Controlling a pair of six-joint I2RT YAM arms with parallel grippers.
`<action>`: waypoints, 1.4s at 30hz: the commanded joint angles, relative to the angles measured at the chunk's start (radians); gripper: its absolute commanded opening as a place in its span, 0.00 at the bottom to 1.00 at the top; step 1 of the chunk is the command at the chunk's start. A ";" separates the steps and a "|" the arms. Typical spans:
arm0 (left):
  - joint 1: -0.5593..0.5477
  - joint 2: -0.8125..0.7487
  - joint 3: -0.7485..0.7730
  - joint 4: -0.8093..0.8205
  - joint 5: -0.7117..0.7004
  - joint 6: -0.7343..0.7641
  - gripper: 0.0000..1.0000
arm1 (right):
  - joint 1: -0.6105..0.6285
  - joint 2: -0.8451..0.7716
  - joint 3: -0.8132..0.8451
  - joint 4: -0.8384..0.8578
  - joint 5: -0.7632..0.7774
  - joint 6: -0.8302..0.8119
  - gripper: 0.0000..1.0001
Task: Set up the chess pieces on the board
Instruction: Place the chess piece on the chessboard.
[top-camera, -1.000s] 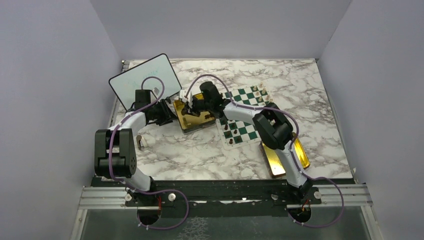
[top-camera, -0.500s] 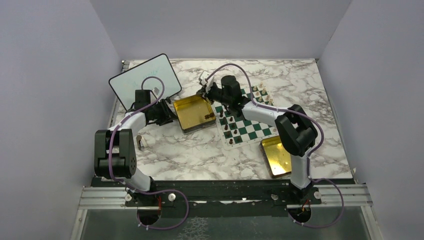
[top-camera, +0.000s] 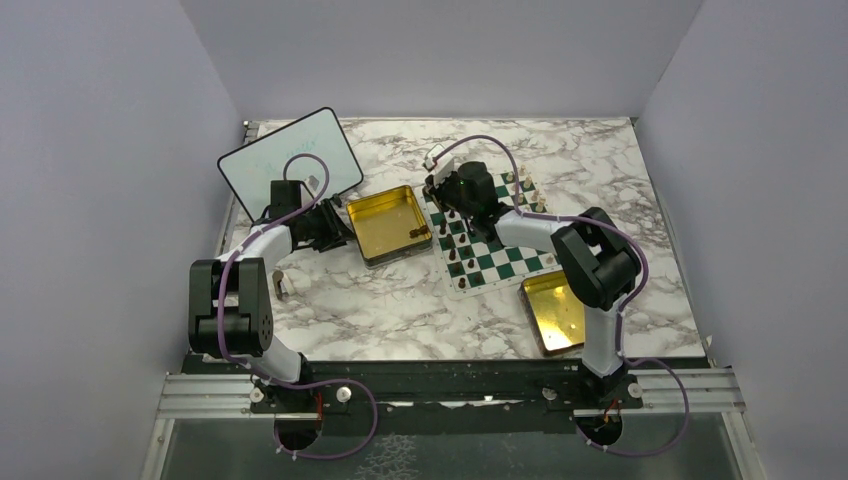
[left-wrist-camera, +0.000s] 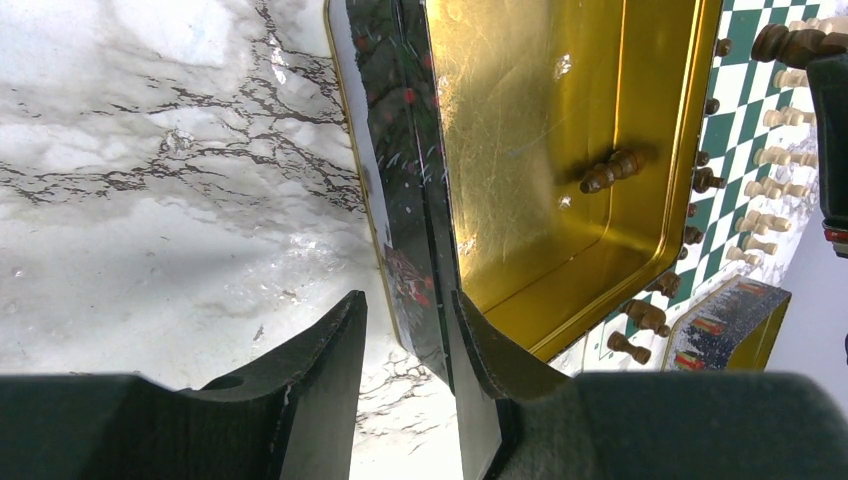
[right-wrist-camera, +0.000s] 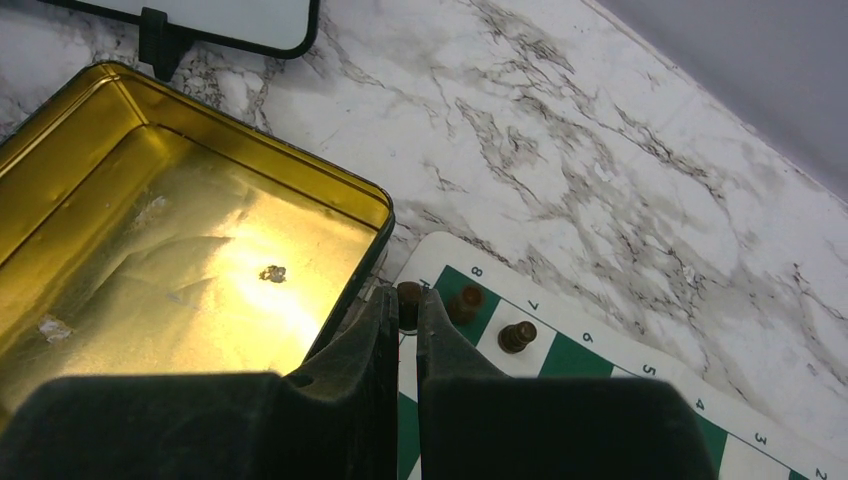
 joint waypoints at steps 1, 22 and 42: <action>0.007 -0.026 -0.007 0.024 0.028 0.017 0.38 | -0.005 -0.014 -0.011 0.049 0.058 0.020 0.00; 0.006 -0.020 -0.004 0.024 0.021 0.018 0.38 | -0.025 0.048 -0.015 0.008 0.051 0.079 0.00; 0.007 -0.026 -0.006 0.023 0.022 0.020 0.38 | -0.026 0.096 -0.010 0.005 0.065 0.108 0.01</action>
